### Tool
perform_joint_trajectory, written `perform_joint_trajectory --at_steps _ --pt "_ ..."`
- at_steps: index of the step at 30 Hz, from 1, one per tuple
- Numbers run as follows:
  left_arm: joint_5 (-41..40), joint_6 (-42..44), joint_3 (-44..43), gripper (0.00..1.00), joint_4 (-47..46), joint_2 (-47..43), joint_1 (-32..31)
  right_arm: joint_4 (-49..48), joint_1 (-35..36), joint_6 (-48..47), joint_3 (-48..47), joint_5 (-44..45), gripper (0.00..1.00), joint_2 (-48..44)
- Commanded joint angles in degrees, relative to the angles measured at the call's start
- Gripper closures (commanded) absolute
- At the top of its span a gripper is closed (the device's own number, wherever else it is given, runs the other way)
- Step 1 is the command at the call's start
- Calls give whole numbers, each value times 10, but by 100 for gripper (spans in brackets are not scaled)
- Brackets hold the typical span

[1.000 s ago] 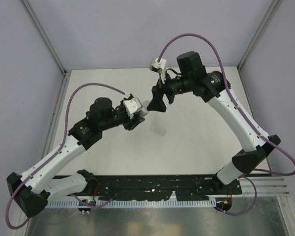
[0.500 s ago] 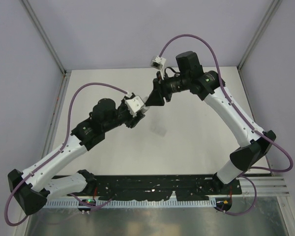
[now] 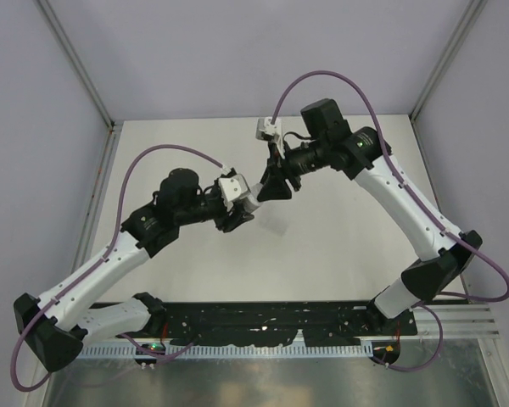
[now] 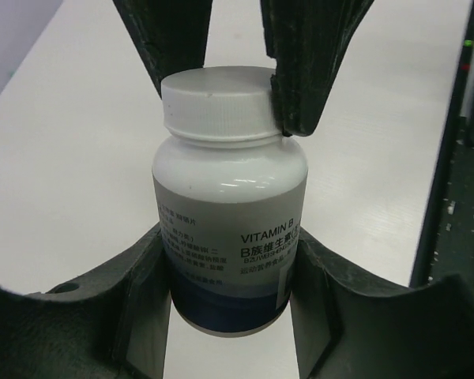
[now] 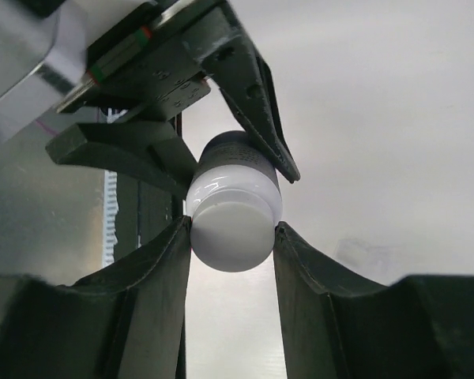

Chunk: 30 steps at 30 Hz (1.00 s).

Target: Sort the pills into containers

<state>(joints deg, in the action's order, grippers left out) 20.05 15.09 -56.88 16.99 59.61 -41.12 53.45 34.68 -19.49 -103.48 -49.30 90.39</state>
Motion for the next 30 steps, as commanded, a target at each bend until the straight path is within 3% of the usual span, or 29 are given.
perform_joint_trajectory --at_steps 1,9,15,20,24,30 --pt "235 26 -39 100 36 -13 -9 35 42 -163 -3 33 75 -53" --pt "394 92 -111 100 191 22 -7 85 136 -274 20 147 74 -105" --pt "452 147 -180 100 306 73 -7 92 188 -310 37 257 60 -128" --pt "421 139 -173 100 290 71 -7 96 200 -305 34 294 34 -137" --pt "363 115 -141 100 221 40 -7 90 199 -280 26 285 20 -144" --pt "280 85 -105 100 145 5 -4 90 174 -241 -2 234 18 -145"
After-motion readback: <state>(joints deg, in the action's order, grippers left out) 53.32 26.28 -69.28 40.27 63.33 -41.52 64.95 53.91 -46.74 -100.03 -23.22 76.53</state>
